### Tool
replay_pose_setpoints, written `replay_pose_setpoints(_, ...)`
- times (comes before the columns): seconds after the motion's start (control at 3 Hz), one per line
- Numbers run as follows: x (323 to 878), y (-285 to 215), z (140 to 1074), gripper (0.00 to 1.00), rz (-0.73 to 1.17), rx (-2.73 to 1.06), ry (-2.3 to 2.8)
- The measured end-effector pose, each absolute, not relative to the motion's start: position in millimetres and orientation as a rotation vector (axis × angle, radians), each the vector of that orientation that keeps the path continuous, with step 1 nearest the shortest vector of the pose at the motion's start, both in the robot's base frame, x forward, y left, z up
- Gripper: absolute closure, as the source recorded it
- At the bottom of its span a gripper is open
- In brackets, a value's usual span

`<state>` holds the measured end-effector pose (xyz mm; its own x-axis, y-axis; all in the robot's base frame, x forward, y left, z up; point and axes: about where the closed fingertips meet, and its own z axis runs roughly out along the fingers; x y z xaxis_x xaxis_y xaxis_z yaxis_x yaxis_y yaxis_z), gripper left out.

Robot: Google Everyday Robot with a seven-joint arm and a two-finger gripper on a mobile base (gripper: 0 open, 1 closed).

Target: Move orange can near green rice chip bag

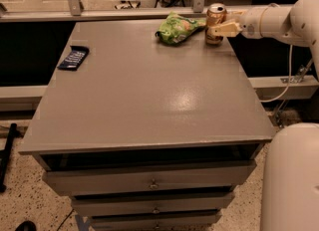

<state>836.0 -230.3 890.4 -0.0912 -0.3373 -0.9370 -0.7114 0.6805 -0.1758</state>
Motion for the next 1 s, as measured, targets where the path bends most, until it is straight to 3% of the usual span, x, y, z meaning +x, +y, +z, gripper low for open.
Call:
replay_pose_setpoints(0.67, 837.0, -209.0, 880.0, 0.14, 0.485, -0.875, 1.691)
replay_pose_setpoints(1.0, 828.8, -198.3, 883.3, 0.00, 0.543, -0.887, 1.682)
